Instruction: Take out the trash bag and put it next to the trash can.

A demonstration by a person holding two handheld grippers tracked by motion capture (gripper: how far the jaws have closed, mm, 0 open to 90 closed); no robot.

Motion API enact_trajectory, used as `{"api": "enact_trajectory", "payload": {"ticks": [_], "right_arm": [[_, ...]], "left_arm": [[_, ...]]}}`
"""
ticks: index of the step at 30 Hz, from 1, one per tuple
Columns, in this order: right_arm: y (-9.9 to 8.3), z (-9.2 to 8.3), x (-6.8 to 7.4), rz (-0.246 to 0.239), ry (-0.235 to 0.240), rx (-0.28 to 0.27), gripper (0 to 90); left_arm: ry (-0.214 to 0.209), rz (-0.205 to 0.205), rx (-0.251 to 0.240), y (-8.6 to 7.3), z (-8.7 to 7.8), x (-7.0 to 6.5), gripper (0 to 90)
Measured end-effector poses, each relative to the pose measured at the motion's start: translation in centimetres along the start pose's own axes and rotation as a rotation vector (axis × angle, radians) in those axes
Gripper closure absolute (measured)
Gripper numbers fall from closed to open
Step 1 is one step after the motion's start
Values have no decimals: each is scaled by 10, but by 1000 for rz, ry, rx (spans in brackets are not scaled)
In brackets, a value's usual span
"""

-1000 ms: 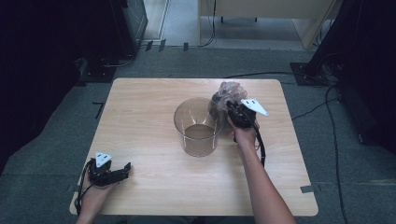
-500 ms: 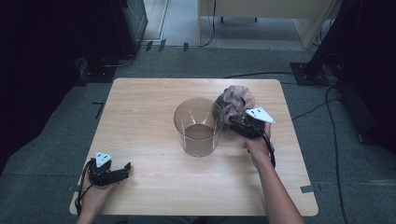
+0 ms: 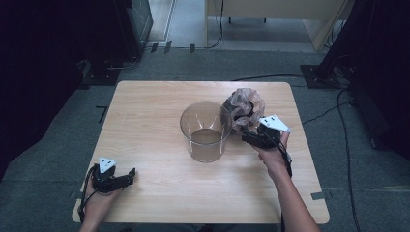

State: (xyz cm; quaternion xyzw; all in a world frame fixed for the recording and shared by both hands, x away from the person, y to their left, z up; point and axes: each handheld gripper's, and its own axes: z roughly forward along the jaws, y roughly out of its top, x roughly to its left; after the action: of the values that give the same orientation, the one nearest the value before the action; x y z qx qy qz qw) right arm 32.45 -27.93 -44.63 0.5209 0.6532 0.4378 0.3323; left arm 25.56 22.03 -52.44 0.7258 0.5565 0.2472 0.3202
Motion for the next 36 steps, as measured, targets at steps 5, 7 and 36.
{"api": "enact_trajectory", "payload": {"ticks": [5,7,36], "right_arm": [[-6,-5,0,8,-15,11,140],[-8,-8,-1,17,-17,19,137],[-55,-39,-26,74,-30,103,62]], "left_arm": [[0,0,1,0,0,0,100],[0,0,-1,0,0,0,100],[0,1,0,0,0,0,99]]}}
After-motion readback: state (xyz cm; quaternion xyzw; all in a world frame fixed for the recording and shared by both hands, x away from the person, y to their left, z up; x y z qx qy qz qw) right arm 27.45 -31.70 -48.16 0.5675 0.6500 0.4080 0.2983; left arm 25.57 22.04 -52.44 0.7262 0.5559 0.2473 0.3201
